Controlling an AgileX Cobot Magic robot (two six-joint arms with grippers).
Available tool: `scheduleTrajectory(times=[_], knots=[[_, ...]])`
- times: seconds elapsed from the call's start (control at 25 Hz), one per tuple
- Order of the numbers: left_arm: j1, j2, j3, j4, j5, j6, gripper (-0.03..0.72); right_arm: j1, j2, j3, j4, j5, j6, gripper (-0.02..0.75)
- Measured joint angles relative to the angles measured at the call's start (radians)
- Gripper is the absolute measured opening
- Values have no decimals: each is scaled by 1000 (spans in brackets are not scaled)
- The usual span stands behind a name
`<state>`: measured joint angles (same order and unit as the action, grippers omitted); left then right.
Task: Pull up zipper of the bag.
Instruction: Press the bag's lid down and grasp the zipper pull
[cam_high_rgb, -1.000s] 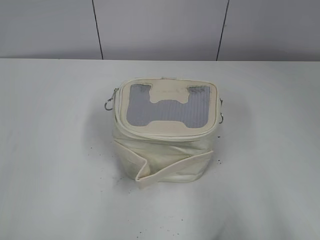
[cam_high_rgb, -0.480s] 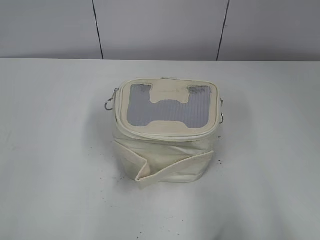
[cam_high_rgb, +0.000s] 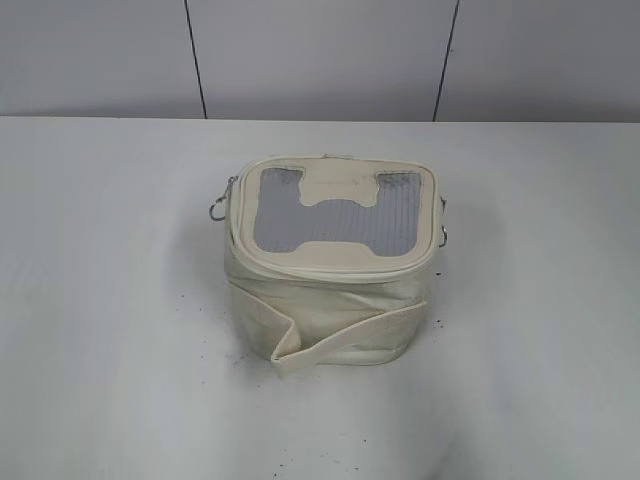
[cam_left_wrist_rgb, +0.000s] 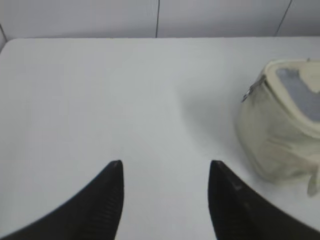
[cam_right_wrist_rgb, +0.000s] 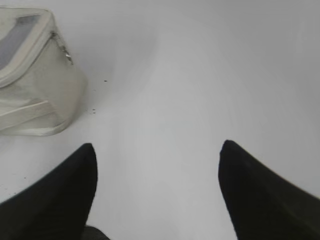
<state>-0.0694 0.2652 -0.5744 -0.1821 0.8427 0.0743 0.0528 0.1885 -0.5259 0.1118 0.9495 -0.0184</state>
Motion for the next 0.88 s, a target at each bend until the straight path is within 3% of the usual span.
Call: scheduleTrajectory(times=[0.16, 0.32, 0.6, 0.88], knots=[[0, 132, 0, -140, -159, 31, 417, 58, 114, -17, 74, -92, -68, 587], [0, 273, -8, -250, -223, 152, 417, 140, 261, -67, 81, -144, -99, 587], [0, 521, -75, -447, -194, 376, 417, 227, 594, -231, 84, -181, -222, 587], [0, 759, -188, -629, -65, 613, 417, 259, 935, -469, 127, -185, -385, 587]])
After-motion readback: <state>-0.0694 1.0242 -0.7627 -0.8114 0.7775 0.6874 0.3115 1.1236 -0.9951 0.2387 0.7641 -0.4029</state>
